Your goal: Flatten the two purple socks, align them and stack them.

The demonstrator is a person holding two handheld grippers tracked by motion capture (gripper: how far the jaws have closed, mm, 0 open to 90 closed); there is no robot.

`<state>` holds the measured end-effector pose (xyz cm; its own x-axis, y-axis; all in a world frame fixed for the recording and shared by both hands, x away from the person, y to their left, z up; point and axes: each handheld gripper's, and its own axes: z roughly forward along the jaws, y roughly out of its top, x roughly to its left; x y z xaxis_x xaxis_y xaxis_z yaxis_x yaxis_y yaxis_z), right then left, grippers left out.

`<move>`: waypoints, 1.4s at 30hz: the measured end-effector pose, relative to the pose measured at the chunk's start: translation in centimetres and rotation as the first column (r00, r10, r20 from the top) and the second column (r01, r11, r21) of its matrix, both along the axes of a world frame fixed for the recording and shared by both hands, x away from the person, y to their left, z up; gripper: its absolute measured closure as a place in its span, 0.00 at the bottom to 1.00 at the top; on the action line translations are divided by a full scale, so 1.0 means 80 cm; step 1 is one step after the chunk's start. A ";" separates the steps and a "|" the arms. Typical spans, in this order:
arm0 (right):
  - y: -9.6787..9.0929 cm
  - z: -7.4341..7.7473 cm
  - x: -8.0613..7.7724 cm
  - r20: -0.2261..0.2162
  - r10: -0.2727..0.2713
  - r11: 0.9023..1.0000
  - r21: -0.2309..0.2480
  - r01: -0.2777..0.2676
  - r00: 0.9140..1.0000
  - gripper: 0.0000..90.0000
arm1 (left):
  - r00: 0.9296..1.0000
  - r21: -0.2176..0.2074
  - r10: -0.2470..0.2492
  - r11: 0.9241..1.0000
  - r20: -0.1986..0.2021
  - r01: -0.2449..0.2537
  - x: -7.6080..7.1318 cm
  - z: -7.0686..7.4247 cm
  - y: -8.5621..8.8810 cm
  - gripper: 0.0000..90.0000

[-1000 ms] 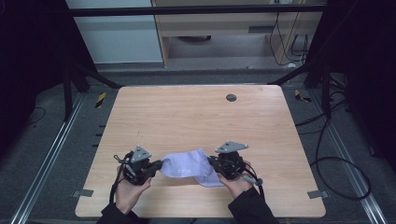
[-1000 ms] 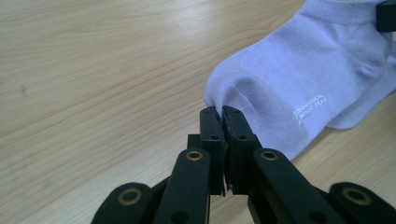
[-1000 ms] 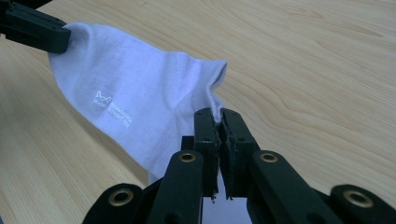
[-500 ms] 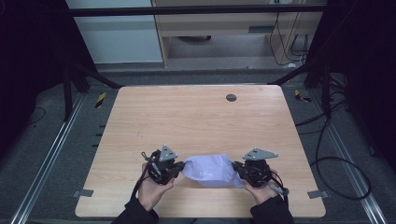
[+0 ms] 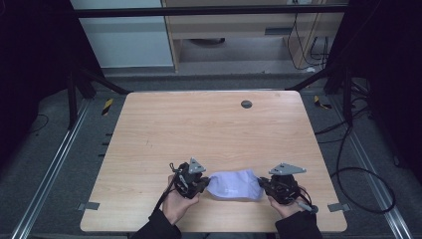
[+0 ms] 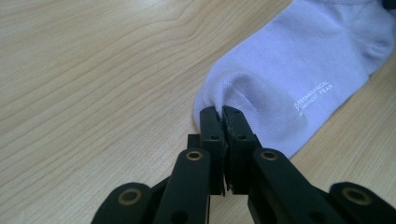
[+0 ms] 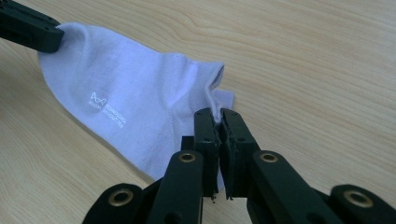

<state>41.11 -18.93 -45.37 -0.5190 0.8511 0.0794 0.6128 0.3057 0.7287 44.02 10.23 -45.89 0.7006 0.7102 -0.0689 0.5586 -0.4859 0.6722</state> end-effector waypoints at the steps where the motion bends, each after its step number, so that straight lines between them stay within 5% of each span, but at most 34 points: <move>1: -0.001 -0.001 0.000 -0.005 -0.002 1.000 0.003 0.002 1.000 0.96 | 1.000 0.003 0.001 1.000 -0.002 -0.001 0.000 -0.001 0.000 0.97; 18: -0.002 -0.027 0.015 -0.028 -0.019 0.999 -0.049 0.018 0.999 0.92 | 1.000 0.021 -0.010 1.000 -0.016 0.010 0.002 -0.024 -0.003 0.95; 26: -0.005 -0.031 0.017 -0.016 -0.027 0.997 -0.070 0.026 1.000 0.85 | 1.000 -0.005 -0.008 1.000 0.017 0.008 0.002 -0.023 0.000 0.83; 37: -0.012 -0.022 0.016 0.116 -0.042 0.999 0.010 0.041 0.992 0.64 | 0.994 -0.085 0.046 0.996 0.095 -0.038 0.000 0.000 0.033 0.54; 42: -0.023 -0.023 0.021 0.156 -0.110 0.994 0.048 0.103 0.982 0.49 | 0.991 -0.101 0.067 0.993 0.119 -0.055 0.000 0.003 0.065 0.47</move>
